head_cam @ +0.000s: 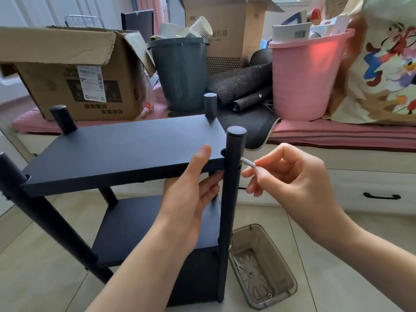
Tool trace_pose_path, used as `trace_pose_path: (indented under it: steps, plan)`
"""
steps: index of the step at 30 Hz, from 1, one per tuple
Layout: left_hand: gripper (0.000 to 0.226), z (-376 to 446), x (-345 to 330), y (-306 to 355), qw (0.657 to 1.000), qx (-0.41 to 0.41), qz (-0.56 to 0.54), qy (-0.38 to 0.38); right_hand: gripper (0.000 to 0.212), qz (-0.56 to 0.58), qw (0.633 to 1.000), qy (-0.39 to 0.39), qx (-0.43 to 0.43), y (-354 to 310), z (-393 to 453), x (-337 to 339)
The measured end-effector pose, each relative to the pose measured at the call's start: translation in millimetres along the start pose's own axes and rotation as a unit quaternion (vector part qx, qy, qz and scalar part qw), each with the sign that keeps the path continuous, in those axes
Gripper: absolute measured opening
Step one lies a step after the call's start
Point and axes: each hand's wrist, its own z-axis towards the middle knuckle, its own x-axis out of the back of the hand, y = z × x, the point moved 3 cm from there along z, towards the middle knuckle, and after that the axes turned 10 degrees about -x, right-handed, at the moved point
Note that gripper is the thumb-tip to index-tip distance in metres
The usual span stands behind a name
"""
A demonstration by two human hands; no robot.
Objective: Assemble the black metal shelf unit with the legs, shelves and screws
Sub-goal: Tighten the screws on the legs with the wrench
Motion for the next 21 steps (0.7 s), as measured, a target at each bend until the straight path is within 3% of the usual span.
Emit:
trace_pose_path:
  steps: [2,6,13,21]
  plan:
    - [0.052,-2,3,2,1.0,0.005,0.007,-0.021,0.014,-0.018,1.0,-0.013,0.013,-2,-5,-3]
    - [0.009,-3,3,3,0.999,-0.003,0.015,-0.037,0.016,-0.043,0.999,-0.018,0.011,-1,-10,-7]
    - [0.039,1,0,2,0.996,-0.03,0.041,-0.079,0.018,-0.077,0.997,0.006,0.025,-14,-10,-7]
    - [0.04,-2,1,5,0.991,-0.056,0.059,-0.102,0.018,-0.144,0.988,0.041,0.036,-10,-9,-6]
